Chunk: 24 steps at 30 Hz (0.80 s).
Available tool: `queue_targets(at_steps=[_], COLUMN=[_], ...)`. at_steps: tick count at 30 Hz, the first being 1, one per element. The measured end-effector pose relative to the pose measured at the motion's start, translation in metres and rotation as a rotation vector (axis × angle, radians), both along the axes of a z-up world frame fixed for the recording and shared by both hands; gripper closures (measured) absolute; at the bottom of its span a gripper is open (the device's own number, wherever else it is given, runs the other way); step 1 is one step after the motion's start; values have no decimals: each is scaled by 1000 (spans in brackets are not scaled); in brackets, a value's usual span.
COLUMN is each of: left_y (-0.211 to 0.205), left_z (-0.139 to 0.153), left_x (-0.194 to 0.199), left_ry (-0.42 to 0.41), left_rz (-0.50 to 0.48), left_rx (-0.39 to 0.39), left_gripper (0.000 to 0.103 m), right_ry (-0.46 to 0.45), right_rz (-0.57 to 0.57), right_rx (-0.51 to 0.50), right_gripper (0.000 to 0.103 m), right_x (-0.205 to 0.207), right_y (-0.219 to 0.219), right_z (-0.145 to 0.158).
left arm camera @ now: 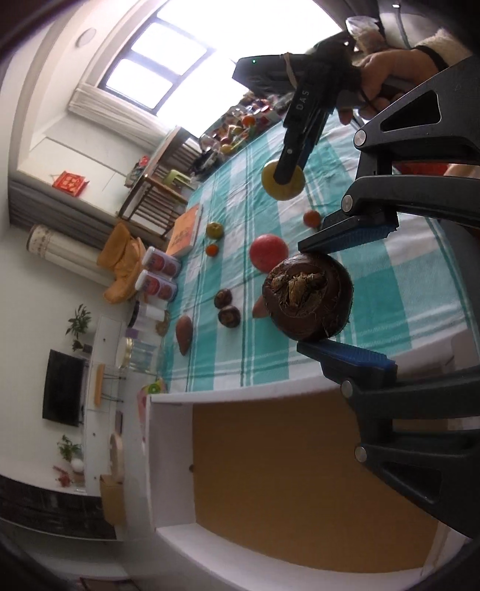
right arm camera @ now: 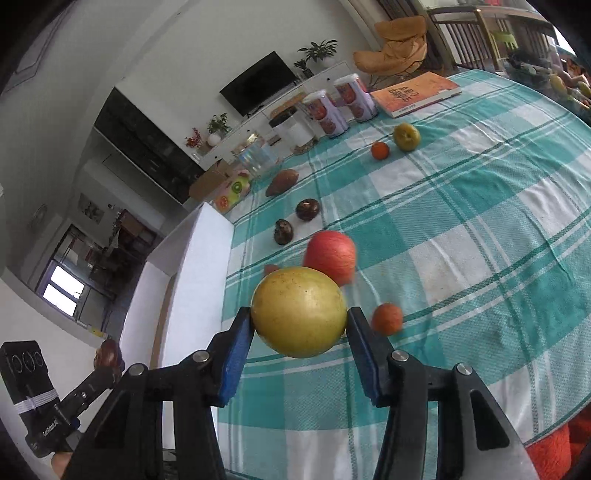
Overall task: Organize fruits
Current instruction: 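Carry the pear over the white box and release it with the right tool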
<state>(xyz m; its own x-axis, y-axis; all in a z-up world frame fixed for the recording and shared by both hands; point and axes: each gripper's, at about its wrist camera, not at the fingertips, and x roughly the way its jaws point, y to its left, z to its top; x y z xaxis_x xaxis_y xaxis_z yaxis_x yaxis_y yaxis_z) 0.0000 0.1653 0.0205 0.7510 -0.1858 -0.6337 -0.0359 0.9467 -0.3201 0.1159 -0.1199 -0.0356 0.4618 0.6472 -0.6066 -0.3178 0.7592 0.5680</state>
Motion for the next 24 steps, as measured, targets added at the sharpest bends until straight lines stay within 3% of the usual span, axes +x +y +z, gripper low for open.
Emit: queue_targets(at_steps=[3, 6, 10, 14, 17, 19, 21, 24], left_y=[47, 86, 116, 126, 123, 114, 99, 63], left_z=[-12, -32, -57, -76, -75, -70, -61, -44], left_x=[-10, -22, -30, -34, -36, -33, -30, -19], left_ry=[43, 100, 166, 223, 208, 177, 140, 72], left_rz=[153, 279, 375, 406, 421, 406, 363, 251], left_rx=[67, 89, 129, 128, 146, 147, 130, 107], left_gripper=[55, 55, 55, 50, 26, 25, 25, 21], right_ry=[-7, 24, 27, 46, 41, 8, -63, -138], right_rz=[199, 360, 473, 510, 453, 401, 299, 84], right_rx=[38, 30, -50, -110, -85, -69, -103, -114], right_gripper=[51, 51, 51, 50, 45, 39, 23, 10], right_x=[-24, -42, -58, -56, -44, -37, -34, -30], right_y=[73, 142, 212, 246, 230, 204, 166, 84], right_z=[14, 7, -18, -41, -42, -35, -24, -12])
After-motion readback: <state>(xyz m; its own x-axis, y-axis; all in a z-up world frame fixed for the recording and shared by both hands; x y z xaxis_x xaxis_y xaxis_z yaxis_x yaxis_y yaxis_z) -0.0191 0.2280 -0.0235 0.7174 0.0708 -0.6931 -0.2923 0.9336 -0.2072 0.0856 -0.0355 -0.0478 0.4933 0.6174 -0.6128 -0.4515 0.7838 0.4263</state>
